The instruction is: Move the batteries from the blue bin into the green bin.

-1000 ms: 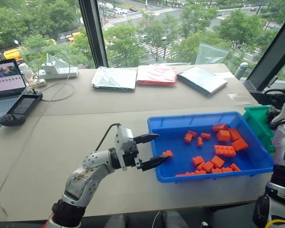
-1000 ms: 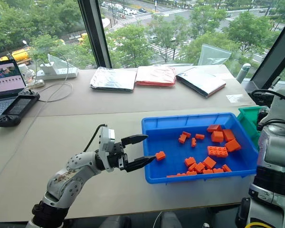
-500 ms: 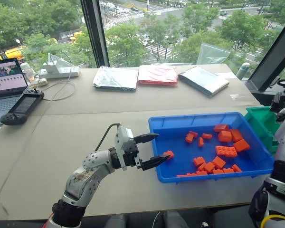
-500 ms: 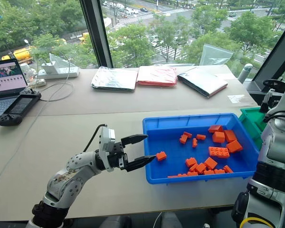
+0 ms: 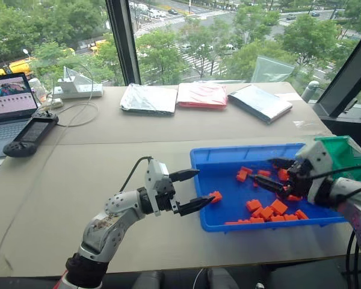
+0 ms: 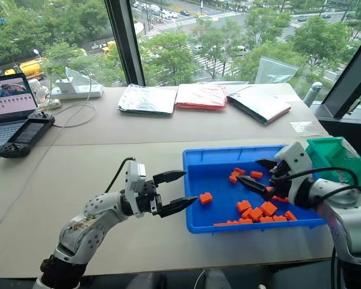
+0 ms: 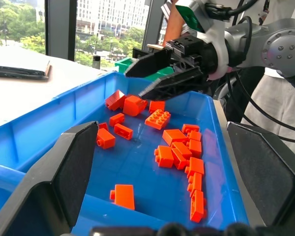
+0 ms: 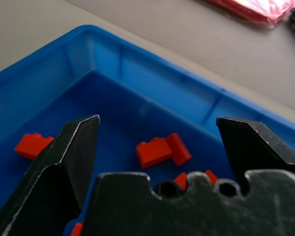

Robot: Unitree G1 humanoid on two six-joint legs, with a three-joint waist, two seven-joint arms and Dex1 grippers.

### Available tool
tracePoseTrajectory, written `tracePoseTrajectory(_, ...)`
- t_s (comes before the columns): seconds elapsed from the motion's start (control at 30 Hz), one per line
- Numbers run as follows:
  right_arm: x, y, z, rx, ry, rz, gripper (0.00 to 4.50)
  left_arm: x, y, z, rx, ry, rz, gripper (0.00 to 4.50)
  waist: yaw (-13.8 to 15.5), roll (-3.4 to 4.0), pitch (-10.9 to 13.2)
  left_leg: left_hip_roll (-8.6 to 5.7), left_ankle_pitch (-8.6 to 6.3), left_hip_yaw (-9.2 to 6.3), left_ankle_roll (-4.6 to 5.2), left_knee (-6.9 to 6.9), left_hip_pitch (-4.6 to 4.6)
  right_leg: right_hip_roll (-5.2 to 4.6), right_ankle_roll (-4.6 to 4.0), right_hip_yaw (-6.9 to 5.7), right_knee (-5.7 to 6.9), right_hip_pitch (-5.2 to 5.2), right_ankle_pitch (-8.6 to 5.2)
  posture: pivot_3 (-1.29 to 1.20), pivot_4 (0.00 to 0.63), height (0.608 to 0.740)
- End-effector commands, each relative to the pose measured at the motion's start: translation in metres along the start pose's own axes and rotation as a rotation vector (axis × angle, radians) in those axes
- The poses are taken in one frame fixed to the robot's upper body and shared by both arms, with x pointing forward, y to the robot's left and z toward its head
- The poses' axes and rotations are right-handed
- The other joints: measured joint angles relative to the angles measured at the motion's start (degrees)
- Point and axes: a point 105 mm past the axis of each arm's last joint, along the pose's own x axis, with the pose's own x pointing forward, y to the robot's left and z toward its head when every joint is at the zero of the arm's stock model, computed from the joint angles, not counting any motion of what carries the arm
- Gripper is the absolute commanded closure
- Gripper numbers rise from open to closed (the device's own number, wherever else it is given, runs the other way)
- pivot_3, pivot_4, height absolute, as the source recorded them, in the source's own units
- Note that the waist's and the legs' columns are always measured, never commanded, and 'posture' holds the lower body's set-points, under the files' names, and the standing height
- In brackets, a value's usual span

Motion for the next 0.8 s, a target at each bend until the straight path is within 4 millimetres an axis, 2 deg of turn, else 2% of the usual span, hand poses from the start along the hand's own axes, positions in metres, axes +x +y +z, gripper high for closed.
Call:
tracePoseTrajectory(0.03,0.003,-0.015,0.012,-0.032,-0.072,-0.167,0.09,0.004,0.023,0.009,0.024,-0.019,0.181,0.0,-0.1,0.0,0.0,0.0,0.0,0.0,0.0,-0.01,0.0,0.0,0.0,0.0,0.01,-0.01,0.0,0.0,0.15,0.74)
tracePoseTrajectory(0.17,0.003,-0.046,0.015,-0.047,-0.133,-0.508,0.09,0.001,0.051,0.018,0.027,-0.07,0.427,0.0,-0.2,0.01,0.0,0.0,0.01,0.0,-0.02,-0.02,-0.03,0.01,-0.01,0.03,0.06,-0.1,0.0,0.0,0.15,0.74)
tracePoseTrajectory(0.33,-0.003,-0.06,-0.013,-0.182,0.001,-0.779,0.09,-0.012,0.081,0.014,0.082,-0.052,0.715,0.0,0.4,0.01,0.0,-0.08,0.04,0.0,-0.07,-0.05,-0.11,-0.04,-0.01,0.02,0.12,-0.22,0.0,0.0,0.15,0.74)
tracePoseTrajectory(0.53,0.005,-0.06,-0.014,-0.192,-0.032,-0.86,0.09,-0.031,0.097,0.014,0.118,-0.046,0.906,0.0,0.5,0.01,0.0,-0.08,0.07,0.01,-0.12,-0.06,-0.18,-0.03,-0.01,0.05,0.12,-0.31,0.01,0.0,0.15,0.74)
tracePoseTrajectory(0.8,0.015,-0.065,-0.013,-0.212,-0.039,-0.865,0.09,-0.039,0.097,0.017,0.118,-0.051,0.944,0.0,0.3,0.01,0.0,-0.09,0.07,0.02,-0.12,-0.06,-0.18,-0.04,-0.01,0.04,0.12,-0.29,0.01,0.0,0.15,0.74)
